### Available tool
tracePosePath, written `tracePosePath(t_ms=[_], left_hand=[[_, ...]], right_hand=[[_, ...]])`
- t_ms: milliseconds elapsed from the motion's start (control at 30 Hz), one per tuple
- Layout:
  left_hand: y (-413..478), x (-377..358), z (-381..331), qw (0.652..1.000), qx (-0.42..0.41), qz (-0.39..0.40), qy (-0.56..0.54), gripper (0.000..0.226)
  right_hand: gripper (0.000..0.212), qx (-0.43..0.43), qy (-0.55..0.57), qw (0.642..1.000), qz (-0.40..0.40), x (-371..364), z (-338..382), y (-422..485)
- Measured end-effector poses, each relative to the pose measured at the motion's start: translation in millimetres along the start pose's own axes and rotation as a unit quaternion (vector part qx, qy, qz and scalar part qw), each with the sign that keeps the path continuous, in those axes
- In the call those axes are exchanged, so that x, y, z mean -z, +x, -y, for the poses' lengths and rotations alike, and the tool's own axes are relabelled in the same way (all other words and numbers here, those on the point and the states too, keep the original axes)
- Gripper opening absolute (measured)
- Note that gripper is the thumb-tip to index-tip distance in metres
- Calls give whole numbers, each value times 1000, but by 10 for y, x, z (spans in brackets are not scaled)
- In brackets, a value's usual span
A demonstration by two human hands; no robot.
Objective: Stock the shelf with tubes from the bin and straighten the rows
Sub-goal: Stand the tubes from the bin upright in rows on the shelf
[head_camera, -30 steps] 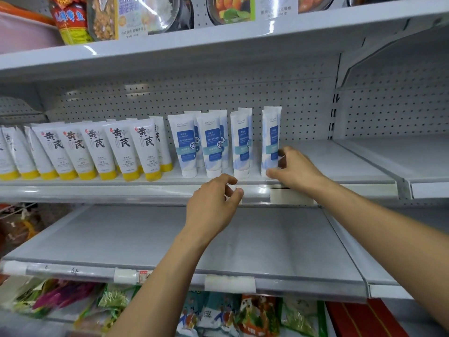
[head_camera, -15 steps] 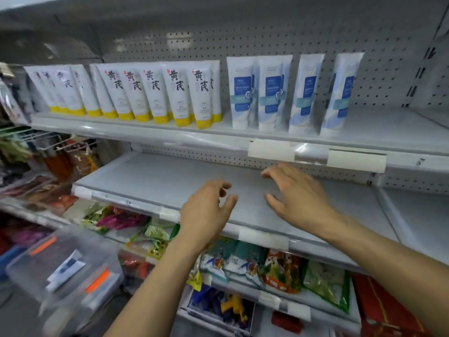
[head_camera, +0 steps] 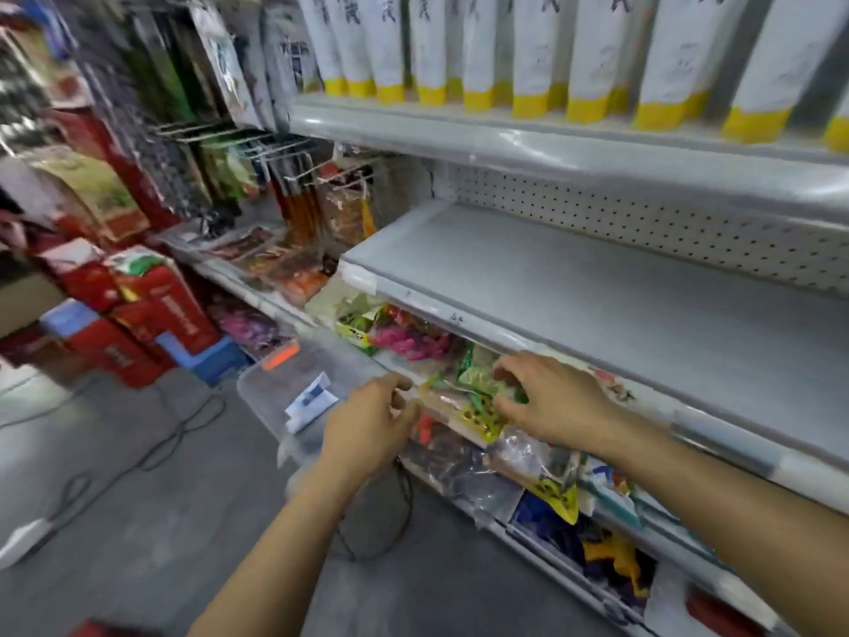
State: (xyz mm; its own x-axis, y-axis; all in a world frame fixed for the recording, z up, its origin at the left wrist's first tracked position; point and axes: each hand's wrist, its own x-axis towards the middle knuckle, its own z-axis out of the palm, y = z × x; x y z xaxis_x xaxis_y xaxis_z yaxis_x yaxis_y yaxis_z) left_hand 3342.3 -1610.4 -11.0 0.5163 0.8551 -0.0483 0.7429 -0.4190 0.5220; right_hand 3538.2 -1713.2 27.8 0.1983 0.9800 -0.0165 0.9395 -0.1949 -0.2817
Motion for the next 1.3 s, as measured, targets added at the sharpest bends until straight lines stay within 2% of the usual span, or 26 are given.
tracePosePath(t_ms=[133, 267, 467, 567, 700, 767, 833, 933, 1000, 1067, 1167, 1200, 1300], left_hand=[[402, 243, 1062, 996, 88, 28, -7, 32], [742, 327, 1791, 987, 147, 63, -18, 33], [1340, 121, 2474, 970, 208, 105, -70, 31], [1738, -231, 2811, 954, 239, 122, -137, 23], [2180, -870, 3236, 907, 324, 150, -223, 26], [2381, -1227, 3464, 889, 352, 175, -233, 27], [2553, -1539, 3666, 883, 369, 204, -206, 27], [2691, -1910, 3883, 886, 368, 247, -134, 29], [2725, -2120, 3965, 886, 359, 275, -102, 35], [2753, -2301, 4013, 878, 355, 304, -106, 37], [2817, -2477, 4053, 855, 376, 331, -138, 39], [2850, -2519, 4079, 850, 387, 324, -149, 40], [2941, -2567, 4125, 825, 443, 287, -200, 46]], right_hand=[[23, -22, 83, 995, 45, -613, 520, 803], [24, -48, 165, 980, 102, -1193, 856, 1467], [23, -148, 313, 923, 170, -2052, 1087, 2435], [13, -253, 418, 852, 190, -2599, 1128, 2944], [27, -438, 495, 715, 229, -3366, 1102, 3384], [25, -500, 523, 648, 237, -3755, 1070, 3492], [17, -548, 512, 613, 248, -4094, 1034, 3562], [10, -603, 459, 602, 253, -4557, 944, 3584], [26, -615, 413, 630, 234, -4869, 887, 3540], [36, -634, 358, 657, 199, -5036, 917, 3531], [46, -637, 356, 655, 196, -5343, 867, 3559], [53, -636, 348, 659, 202, -5645, 729, 3539], [68, -629, 302, 676, 235, -5609, 807, 3646]])
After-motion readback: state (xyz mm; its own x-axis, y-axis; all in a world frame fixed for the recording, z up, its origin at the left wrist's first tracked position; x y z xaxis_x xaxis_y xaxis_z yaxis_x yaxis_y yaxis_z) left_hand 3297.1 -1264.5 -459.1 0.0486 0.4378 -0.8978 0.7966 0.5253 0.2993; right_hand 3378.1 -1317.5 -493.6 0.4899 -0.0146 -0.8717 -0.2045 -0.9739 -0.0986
